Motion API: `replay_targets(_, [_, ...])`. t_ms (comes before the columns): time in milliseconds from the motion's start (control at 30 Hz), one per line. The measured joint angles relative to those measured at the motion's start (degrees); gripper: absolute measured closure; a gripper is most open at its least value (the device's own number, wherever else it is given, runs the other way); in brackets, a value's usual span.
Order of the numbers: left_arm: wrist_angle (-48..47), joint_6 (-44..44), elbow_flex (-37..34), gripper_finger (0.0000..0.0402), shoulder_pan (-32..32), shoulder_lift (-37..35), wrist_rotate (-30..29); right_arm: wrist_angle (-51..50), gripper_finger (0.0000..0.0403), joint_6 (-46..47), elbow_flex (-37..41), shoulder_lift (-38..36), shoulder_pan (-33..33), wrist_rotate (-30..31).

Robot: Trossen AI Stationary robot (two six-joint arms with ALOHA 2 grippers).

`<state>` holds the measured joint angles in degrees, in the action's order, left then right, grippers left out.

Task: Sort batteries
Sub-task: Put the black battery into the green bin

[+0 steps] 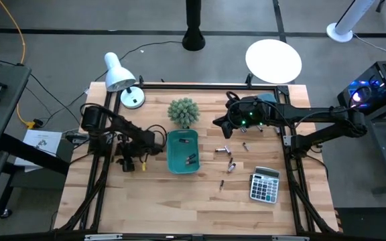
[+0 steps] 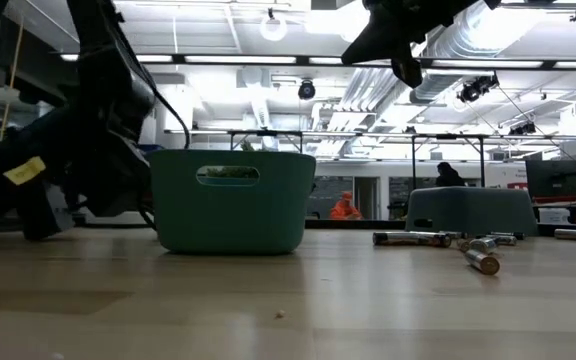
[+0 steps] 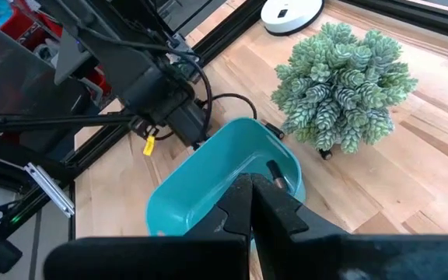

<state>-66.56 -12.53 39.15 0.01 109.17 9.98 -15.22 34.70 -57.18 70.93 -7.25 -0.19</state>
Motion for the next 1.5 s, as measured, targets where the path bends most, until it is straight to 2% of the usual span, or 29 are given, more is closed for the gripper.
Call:
replay_targets(133, [0.72,-2.87,-2.07,0.0239,0.0,-1.34,0.2,-0.03,0.0403,0.4,0.0,0.01,-0.02,0.17])
replay_targets(333, [-2.05,-3.63,3.27,0.0239,-0.35,-1.32,-1.33,0.12,0.0403,0.42,-0.01,0.01,-0.05,1.29])
replay_targets(600, [-2.32,-5.44,-1.08,0.0239,-0.35,-1.87,-1.59,0.32,0.0403,1.11,-0.01,0.01,-0.21,1.67])
replay_targets(700, [-1.33,-6.49,-2.34,0.0239,0.12,-2.02,0.14,0.43,0.0403,1.34,-0.01,0.01,-0.21,2.24])
replay_targets(1067, [-0.84,-1.48,-3.27,0.024,-0.69,-1.31,0.91,0.72,0.0403,1.55,-0.01,0.01,-0.09,3.1])
replay_targets(1133, [-0.94,0.57,-3.22,0.0241,-1.82,-1.33,4.11,0.72,0.0403,2.62,-0.01,0.01,-0.08,3.1])
replay_targets(1333, [3.96,-0.15,-4.02,0.0241,-8.41,-1.59,25.75,0.69,0.0403,3.9,-0.01,0.01,0.53,3.31])
replay_targets(1500, [7.11,-7.14,-2.48,0.0241,-15.15,-1.77,27.0,0.37,0.0403,3.63,-0.01,0.01,1.72,4.74])
